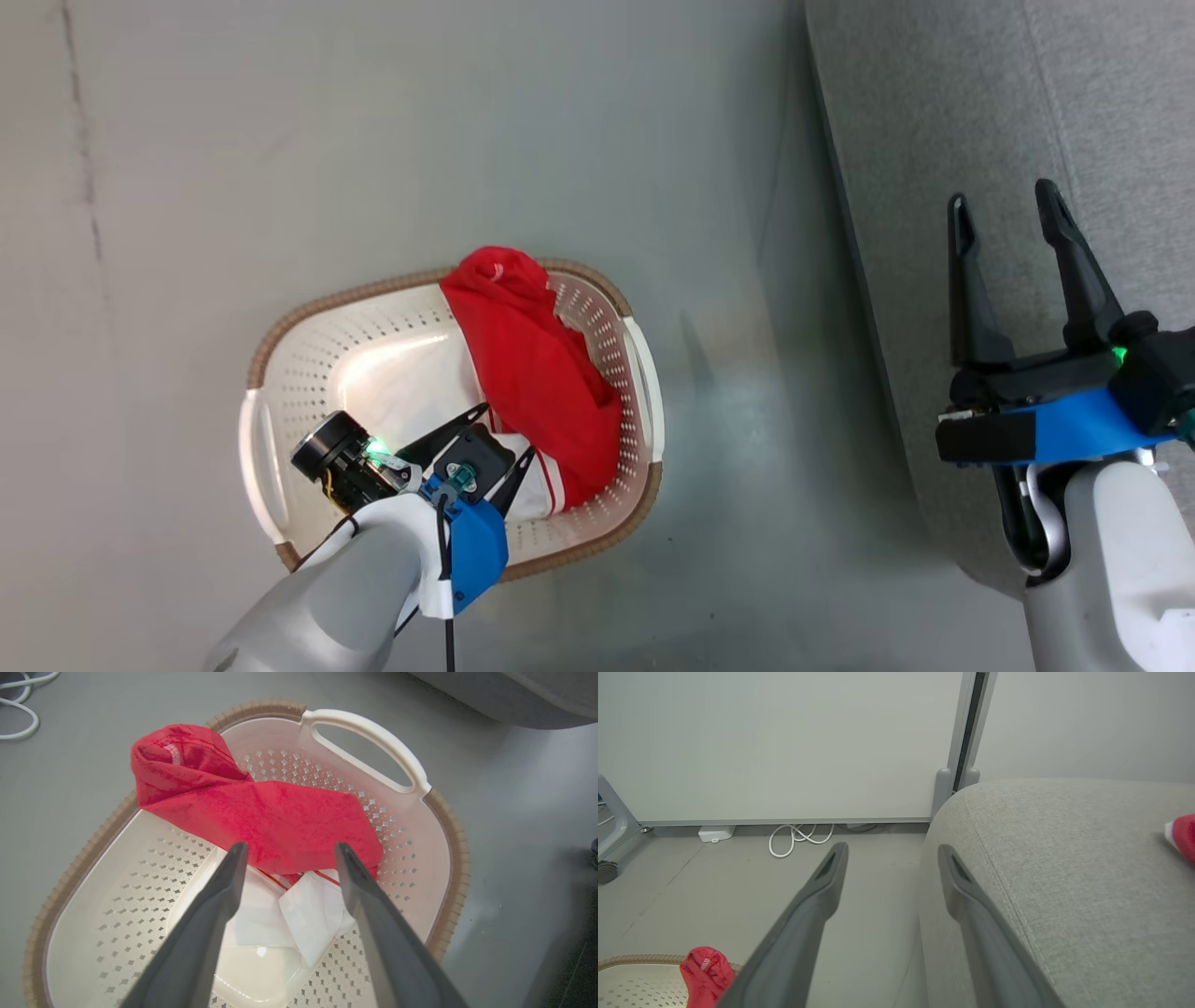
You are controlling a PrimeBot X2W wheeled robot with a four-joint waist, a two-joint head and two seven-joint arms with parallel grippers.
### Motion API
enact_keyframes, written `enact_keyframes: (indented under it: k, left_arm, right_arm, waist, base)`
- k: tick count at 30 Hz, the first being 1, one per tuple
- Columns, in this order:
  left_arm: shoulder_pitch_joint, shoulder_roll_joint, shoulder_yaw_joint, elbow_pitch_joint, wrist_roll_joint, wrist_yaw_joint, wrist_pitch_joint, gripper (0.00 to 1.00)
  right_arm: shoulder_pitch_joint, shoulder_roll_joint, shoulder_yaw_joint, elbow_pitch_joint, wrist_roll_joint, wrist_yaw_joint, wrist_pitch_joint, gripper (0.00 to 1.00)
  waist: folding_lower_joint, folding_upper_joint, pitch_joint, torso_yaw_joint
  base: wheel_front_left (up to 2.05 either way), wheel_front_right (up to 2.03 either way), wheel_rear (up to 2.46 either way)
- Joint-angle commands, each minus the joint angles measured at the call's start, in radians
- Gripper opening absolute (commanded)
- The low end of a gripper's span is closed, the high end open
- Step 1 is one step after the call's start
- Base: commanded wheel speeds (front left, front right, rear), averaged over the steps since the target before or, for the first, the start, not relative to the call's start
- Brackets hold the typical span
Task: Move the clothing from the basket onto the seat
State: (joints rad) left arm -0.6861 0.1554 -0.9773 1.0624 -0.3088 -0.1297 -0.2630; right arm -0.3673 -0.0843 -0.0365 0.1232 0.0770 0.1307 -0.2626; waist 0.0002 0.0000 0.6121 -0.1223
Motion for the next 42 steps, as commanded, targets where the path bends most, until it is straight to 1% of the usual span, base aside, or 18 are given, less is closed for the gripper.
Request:
enact_keyframes:
  k: [1, 6, 11, 17, 24, 30, 42]
  left_arm:
    - [-0.026, 0.005, -0.026, 0.017, -0.013, -0.001, -0.003, 1.0]
    - [-0.08, 0.011, -0.125, 0.067, -0.074, -0.001, 0.011, 1.0]
    - [-0.138, 0.021, -0.199, 0.099, -0.124, -0.001, 0.027, 1.0]
    - [-0.192, 0.033, -0.274, 0.117, -0.144, -0.001, 0.062, 1.0]
    - [-0.235, 0.044, -0.298, 0.124, -0.154, -0.001, 0.104, 1.0]
    - [-0.263, 0.052, -0.303, 0.129, -0.164, -0.001, 0.112, 1.0]
    - [-0.297, 0.047, -0.305, 0.127, -0.144, -0.001, 0.155, 1.0]
  right_arm:
    - [-0.028, -0.006, 0.003, -0.007, -0.006, 0.0, -0.003, 1.0]
    - [-0.056, -0.005, 0.008, -0.028, -0.009, 0.0, -0.003, 1.0]
    - [-0.088, -0.008, 0.011, -0.046, -0.013, 0.0, -0.003, 1.0]
    - [-0.123, -0.008, 0.02, -0.071, -0.015, 0.0, -0.003, 1.0]
    - [-0.145, -0.014, 0.016, -0.094, -0.02, 0.0, -0.003, 1.0]
    - [-0.155, -0.013, 0.007, -0.109, -0.021, 0.0, -0.003, 1.0]
    - [-0.17, 0.0, 0.006, -0.116, -0.015, 0.0, -0.001, 1.0]
  waist:
    - [-0.0002, 0.0, 0.042, -0.012]
    - [-0.0002, 0.0, 0.112, -0.025]
    - [-0.0002, 0.0, 0.18, -0.033]
    - [-0.0002, 0.0, 0.25, -0.042]
    - [-0.0002, 0.0, 0.32, -0.046]
    - [-0.0002, 0.0, 0.37, -0.052]
    - [-0.0002, 0.0, 0.433, -0.068]
  base:
    - [0.0, 0.0, 0.0]
    - [0.0, 0.0, 0.0]
    - [0.0, 0.0, 0.0]
    - [0.0, 0.0, 0.0]
    - [0.0, 0.0, 0.0]
    - [0.0, 0.0, 0.0]
    - [0.0, 0.0, 0.0]
